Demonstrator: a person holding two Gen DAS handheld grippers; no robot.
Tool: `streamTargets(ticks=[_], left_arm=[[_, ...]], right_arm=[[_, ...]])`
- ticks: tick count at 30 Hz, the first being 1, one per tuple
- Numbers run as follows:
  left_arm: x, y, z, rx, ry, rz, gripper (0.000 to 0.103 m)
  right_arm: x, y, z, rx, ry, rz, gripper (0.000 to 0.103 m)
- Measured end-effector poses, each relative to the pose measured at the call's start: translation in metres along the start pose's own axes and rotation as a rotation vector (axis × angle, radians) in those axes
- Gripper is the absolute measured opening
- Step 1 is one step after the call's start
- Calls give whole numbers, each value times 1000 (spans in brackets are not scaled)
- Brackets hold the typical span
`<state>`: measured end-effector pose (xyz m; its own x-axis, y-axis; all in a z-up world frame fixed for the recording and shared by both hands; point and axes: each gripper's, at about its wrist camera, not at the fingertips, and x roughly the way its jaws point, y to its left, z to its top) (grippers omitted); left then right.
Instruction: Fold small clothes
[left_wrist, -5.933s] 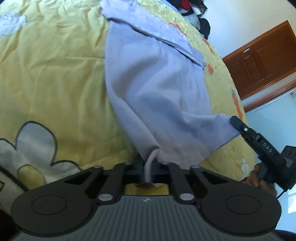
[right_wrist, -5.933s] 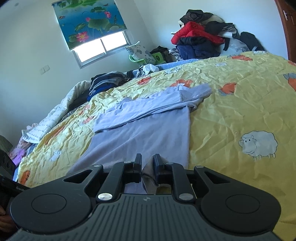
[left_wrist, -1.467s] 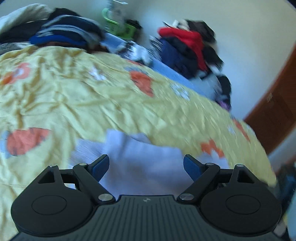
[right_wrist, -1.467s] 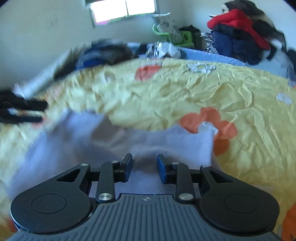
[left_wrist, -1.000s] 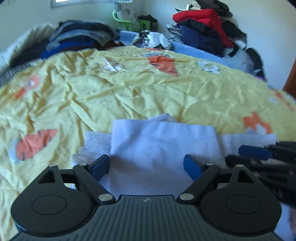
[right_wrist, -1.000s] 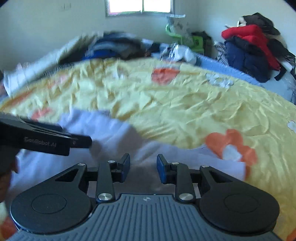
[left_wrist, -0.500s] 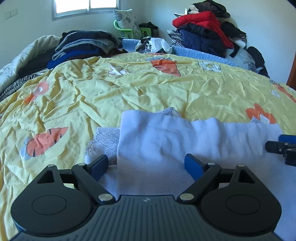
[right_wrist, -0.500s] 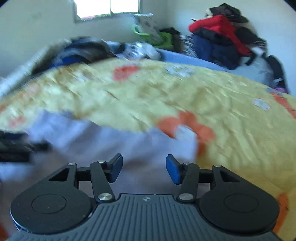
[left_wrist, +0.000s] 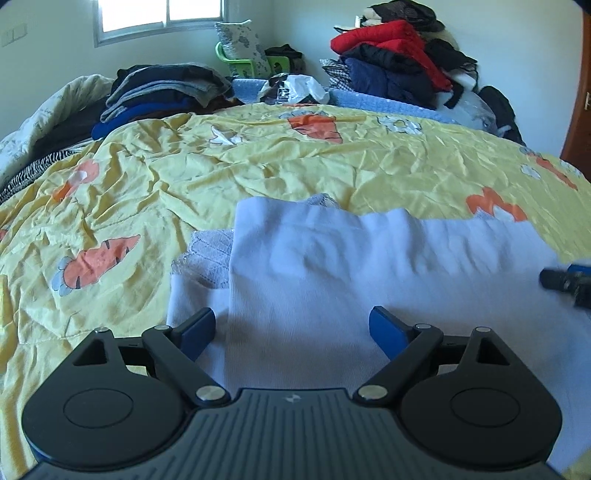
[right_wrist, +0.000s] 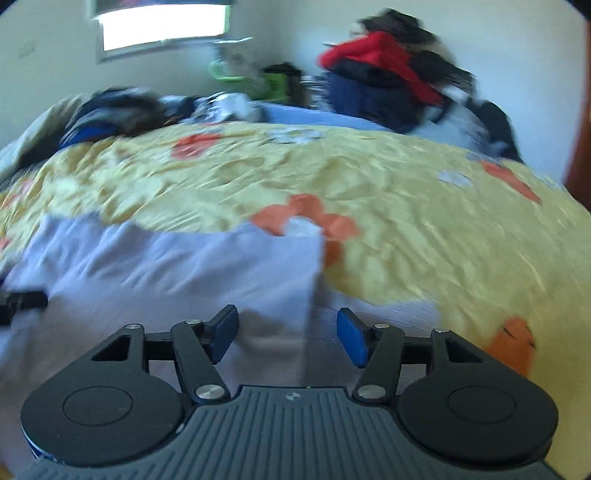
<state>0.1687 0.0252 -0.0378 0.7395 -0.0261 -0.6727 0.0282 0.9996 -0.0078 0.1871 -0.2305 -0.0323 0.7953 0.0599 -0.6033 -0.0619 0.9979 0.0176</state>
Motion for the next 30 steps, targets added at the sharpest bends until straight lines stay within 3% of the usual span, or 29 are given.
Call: streamTargets(ticks=[3,8,13,19,30], left_arm=[[-6,1,-4,4,-6,2,91],[-15,0,-15,13,-8,-2,91],[-22,1,-29,15,-6,-6,93],[-29,0,-42,26,-28,-2,95],[-39,2,-60,20,-71,11,99]], right_arm=[[-23,4,-4,-6,-39,44,62],[-46,27,-21,-110,-29,100,62],[-47,29,-37,-90,10,74,65],[-52,27,-54,-73,21,74,76],[-57,30,-73,-81,-47,51,81]])
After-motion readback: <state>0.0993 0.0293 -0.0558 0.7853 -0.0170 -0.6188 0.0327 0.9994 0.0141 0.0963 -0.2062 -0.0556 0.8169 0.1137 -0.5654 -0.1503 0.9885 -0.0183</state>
